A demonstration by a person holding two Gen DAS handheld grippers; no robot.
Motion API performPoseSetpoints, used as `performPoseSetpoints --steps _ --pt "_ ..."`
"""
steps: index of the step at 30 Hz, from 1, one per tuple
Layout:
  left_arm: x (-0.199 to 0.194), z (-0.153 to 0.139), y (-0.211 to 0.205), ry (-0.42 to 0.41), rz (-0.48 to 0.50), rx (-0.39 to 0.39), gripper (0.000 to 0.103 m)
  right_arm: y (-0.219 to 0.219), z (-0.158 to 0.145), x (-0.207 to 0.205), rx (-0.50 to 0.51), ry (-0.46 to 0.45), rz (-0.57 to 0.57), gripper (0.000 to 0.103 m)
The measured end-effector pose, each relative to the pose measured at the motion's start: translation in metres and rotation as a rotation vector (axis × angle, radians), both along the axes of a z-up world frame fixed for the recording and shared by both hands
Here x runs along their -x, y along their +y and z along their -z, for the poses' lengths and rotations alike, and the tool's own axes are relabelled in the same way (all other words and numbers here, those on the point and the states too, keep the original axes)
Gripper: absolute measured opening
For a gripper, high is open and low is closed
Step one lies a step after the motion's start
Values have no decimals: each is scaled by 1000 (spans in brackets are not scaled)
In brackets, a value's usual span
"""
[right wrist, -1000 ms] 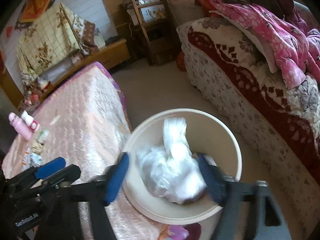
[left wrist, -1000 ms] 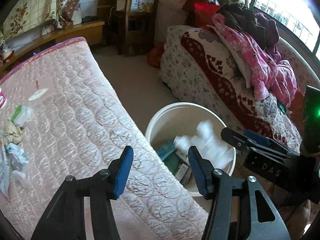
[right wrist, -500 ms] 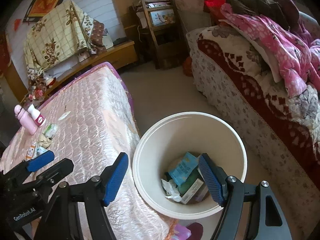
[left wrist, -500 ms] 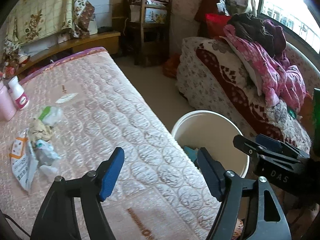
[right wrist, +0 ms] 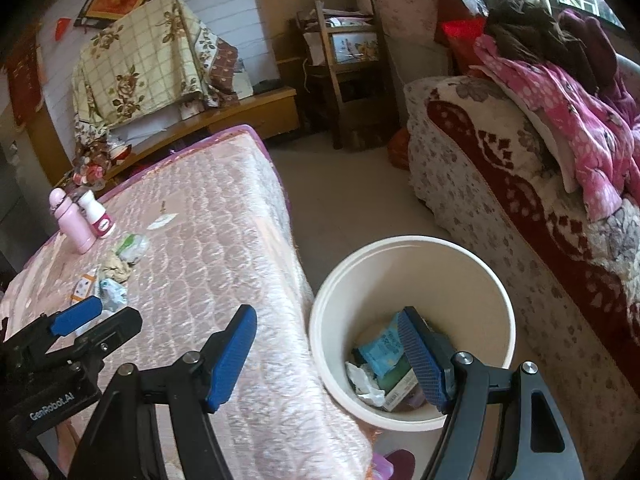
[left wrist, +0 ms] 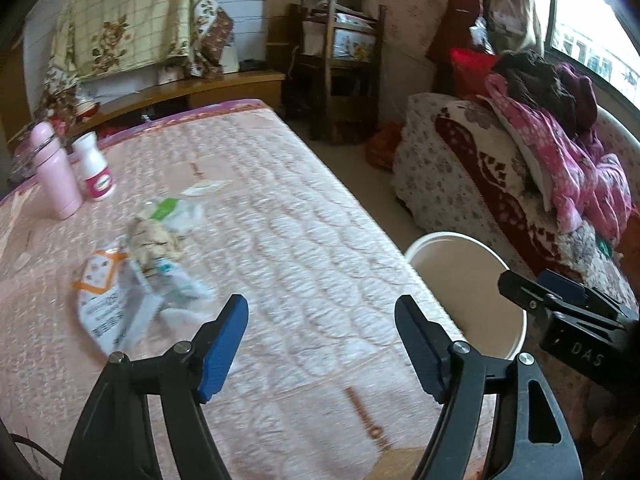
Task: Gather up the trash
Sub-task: 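Move both tools back toward the snack bag on the bed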
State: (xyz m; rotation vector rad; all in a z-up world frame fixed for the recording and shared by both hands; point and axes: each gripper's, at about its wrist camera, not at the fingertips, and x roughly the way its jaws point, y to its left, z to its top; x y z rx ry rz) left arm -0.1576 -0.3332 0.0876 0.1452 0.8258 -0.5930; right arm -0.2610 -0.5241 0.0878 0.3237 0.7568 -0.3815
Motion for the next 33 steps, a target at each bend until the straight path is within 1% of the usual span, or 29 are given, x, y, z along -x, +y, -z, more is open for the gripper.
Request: performPoseSetpoints --steps 3,11,25,33 --pt "-4 -2 16 -3 -29 3 76 11 -3 -4 -3 -8 -19 77" --pt "-10 -9 57 -43 -100 -11 76 54 -7 -19 5 -16 -91 77" --pt "-23 -20 131 -56 -199 28 76 130 -18 -57 47 -23 -222 77" --pt "-31 -22 172 -47 -263 35 76 159 -21 -76 58 -27 -282 77"
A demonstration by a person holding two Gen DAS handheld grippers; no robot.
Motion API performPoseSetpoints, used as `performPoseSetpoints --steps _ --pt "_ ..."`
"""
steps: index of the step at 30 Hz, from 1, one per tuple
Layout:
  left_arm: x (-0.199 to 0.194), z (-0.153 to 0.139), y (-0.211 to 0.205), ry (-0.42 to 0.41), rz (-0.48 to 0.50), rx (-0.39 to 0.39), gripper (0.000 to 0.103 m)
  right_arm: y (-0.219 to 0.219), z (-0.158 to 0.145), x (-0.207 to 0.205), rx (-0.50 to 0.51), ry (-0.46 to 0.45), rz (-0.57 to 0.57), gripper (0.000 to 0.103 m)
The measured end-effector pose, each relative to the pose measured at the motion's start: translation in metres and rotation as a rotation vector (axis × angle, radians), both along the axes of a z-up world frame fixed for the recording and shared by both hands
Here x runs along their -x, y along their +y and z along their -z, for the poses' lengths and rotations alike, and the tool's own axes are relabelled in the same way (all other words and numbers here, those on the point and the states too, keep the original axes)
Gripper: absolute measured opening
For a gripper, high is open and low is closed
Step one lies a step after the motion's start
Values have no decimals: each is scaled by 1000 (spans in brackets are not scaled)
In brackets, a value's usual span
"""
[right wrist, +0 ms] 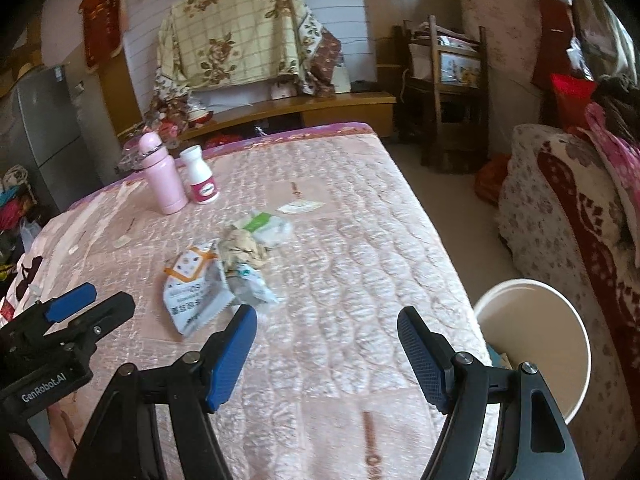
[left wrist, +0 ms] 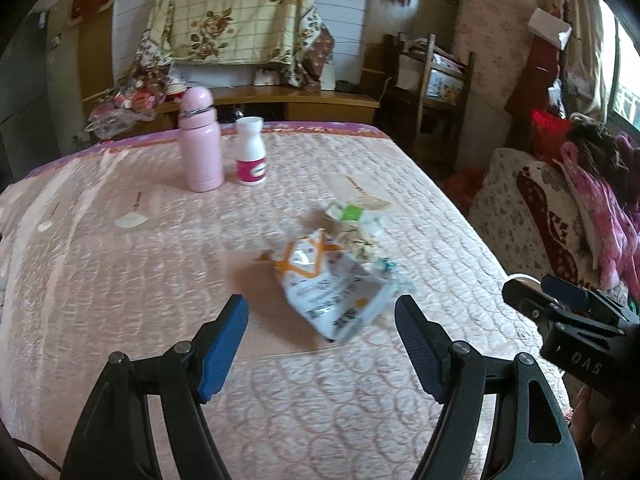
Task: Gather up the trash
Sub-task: 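Move both tools back toward the snack bag on the bed, then grasp the white snack bag with the left tool while the right tool grasps the white plastic wrapper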
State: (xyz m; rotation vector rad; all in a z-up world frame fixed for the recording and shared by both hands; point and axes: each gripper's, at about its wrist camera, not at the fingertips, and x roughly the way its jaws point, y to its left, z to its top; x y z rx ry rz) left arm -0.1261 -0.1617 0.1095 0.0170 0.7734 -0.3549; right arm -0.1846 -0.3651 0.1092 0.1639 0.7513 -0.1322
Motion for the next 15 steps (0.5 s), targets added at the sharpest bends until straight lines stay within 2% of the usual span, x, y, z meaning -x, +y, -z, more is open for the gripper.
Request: performPoseSetpoints --steps 7,15 --pt "-8 5 22 23 -29 8 76 14 -4 -12 -3 -18 -28 77" --pt "-29 24 23 112 3 48 76 20 6 -30 -6 11 -62 77"
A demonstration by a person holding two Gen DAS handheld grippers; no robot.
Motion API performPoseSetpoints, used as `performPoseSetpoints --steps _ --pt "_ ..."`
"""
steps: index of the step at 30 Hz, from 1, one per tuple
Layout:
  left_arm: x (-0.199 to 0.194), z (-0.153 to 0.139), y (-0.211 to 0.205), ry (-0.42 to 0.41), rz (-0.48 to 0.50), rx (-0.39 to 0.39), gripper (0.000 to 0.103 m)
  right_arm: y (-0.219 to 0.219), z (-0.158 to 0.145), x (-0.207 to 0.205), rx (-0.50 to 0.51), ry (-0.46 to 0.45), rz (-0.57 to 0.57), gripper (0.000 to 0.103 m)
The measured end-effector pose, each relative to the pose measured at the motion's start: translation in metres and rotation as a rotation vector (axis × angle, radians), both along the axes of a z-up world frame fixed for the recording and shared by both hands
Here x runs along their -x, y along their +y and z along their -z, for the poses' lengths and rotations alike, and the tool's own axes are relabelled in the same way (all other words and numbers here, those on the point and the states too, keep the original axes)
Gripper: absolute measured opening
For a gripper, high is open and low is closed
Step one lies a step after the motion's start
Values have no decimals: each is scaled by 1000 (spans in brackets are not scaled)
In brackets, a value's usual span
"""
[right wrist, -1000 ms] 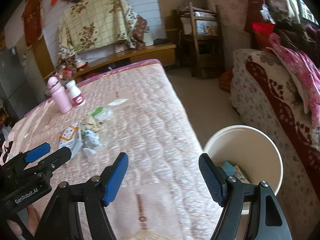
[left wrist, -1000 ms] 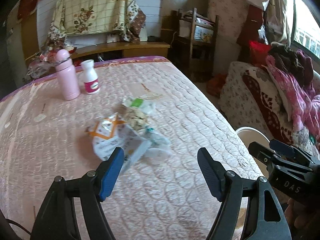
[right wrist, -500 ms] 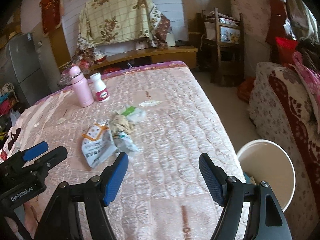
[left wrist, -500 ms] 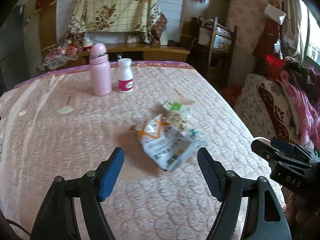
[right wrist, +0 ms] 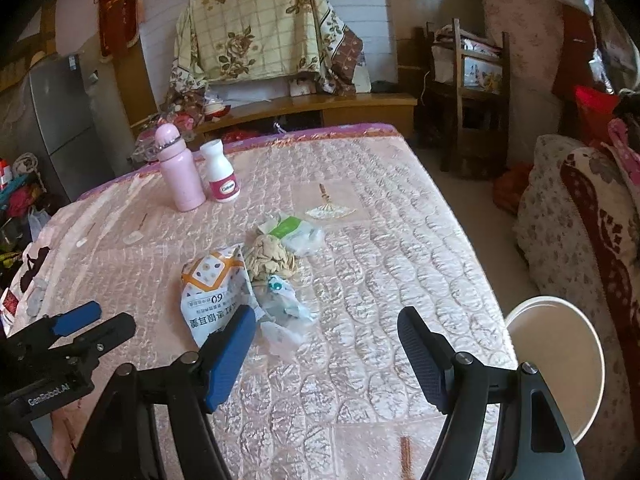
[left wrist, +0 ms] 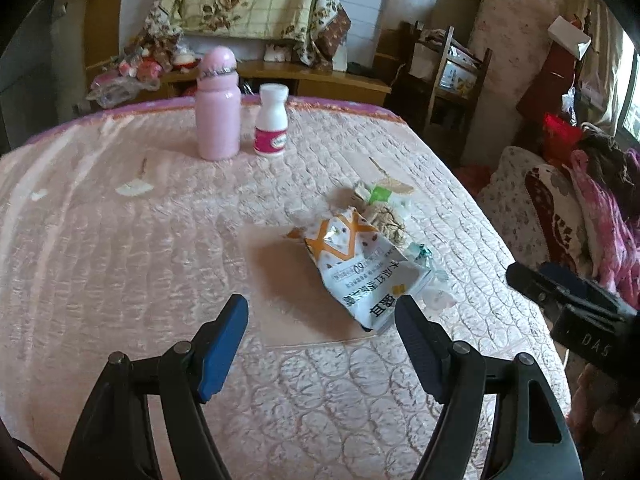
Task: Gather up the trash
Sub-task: 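Grasp the white snack bag with the left tool while the right tool grasps the white plastic wrapper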
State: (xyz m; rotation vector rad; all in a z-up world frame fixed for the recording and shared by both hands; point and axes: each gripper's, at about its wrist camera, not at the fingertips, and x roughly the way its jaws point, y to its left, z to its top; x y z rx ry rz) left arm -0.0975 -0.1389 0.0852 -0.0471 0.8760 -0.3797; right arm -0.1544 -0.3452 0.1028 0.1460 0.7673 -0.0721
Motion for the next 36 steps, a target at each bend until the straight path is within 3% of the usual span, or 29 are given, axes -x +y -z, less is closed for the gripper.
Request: performPoseSetpoints --steps 4,13,14,17,18,21,27,36 --pt "-20 14 -10 58 11 26 76 -2 8 -7 -11 24 -4 77" --pt "-78 58 -20 188 -70 132 76 -14 25 -20 -25 64 -9 77" --pt "-81 61 -21 206 -63 157 69 -15 27 -22 -27 73 -10 77" --pt "-85 64 -23 237 -23 201 25 -16 36 -28 -34 91 -23 77" --pt "-85 64 -21 265 -9 248 18 -15 38 -29 -37 96 -27 77" --pt "-81 57 -14 269 14 257 7 -12 45 -35 -58 112 -47 77" --pt "-58 36 19 255 44 193 5 5 58 -50 -65 126 -109 77" --pt "-41 43 67 297 17 171 4 44 71 -67 -103 156 -213 77"
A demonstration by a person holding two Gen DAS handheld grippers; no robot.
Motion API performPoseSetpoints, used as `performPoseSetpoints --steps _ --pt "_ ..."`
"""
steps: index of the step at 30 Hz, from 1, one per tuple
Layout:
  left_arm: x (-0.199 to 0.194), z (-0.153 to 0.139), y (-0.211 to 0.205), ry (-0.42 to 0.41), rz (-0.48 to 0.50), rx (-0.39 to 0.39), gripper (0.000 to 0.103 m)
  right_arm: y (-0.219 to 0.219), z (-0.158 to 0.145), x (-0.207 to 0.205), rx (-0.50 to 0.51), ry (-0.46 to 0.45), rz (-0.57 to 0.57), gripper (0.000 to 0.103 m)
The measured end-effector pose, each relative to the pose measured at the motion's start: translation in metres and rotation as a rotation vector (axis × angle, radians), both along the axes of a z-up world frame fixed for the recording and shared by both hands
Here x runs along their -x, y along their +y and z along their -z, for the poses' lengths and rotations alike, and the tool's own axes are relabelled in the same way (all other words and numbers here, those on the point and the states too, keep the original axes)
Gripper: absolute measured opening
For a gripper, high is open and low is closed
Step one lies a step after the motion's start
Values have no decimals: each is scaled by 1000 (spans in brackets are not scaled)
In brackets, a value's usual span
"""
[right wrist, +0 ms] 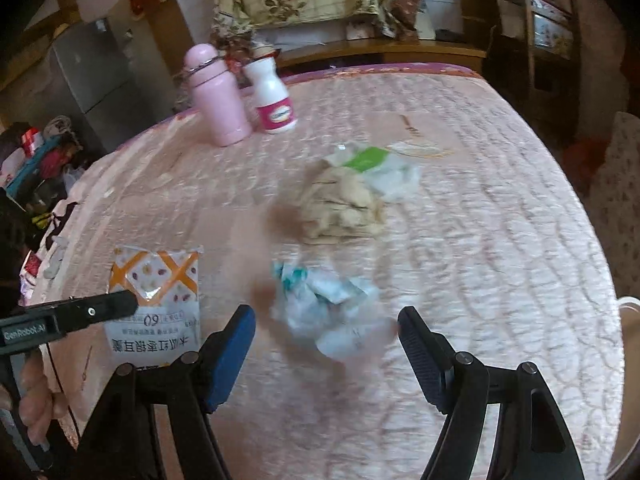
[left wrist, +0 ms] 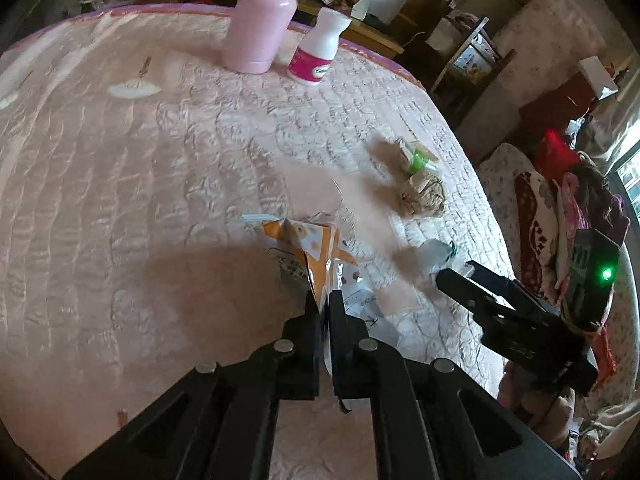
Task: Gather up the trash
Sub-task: 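Grasp the white snack bag with the left tool while the right tool grasps the white plastic wrapper, then carry snack bag and wrapper over the cream bucket and open both tools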
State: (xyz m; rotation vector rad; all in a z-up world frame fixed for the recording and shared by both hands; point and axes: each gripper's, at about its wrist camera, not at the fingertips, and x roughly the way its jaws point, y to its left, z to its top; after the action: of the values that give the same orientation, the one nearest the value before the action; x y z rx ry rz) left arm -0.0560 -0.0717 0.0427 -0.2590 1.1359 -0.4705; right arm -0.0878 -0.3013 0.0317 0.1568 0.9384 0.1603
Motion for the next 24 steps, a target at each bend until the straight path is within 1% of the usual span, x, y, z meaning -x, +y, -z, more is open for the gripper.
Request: performPoseSetpoints --steps 2,4,5,6,7,8,9,10,11,12,13,14,15,16,17,19,24 --pt "-1 1 3 -6 -17 3 5 8 5 -5 32 18 7 77" --pt "-1 2 1 -16 -31 -5 13 11 9 -8 39 12 16 75" --pt "-2 3 0 -21 -34 -13 30 11 10 -8 38 10 20 58" --pt "-3 4 -2 -24 -43 -16 50 12 11 -8 34 11 22 32" --pt "-5 5 -4 -29 -59 -17 57 11 10 -7 27 12 20 33" --pt "-6 7 -4 -42 -82 -15 61 10 8 -6 14 6 19 32" --pt "-8 9 -5 -50 -96 -19 61 9 7 -4 5 0 17 28" --pt "-11 11 -7 -48 -97 -25 60 7 4 -1 4 -5 14 28" --pt "-12 14 -9 -40 -96 -31 57 4 1 4 3 -12 16 28" --pt "-14 16 -10 -34 -98 -30 36 2 -2 7 -1 -22 17 28" --pt "-15 20 -11 -17 -96 -31 30 0 -6 11 -10 -31 19 28" --pt "-15 20 -11 -22 -102 -21 30 -3 -11 15 -18 -39 20 28" --pt "-13 19 -11 -25 -104 -20 27 -5 -15 19 -21 -45 20 28" --pt "-12 17 -12 -27 -99 -17 16 -8 -20 24 -20 -55 19 28" --pt "-10 15 -13 -28 -93 -5 12 -9 -22 27 -20 -63 21 28" --pt "-4 5 -15 -48 -90 -9 12 -14 -31 37 -22 -82 22 28" --pt "12 -18 -32 -92 -47 -1 12 -18 -44 52 0 -104 28 28"
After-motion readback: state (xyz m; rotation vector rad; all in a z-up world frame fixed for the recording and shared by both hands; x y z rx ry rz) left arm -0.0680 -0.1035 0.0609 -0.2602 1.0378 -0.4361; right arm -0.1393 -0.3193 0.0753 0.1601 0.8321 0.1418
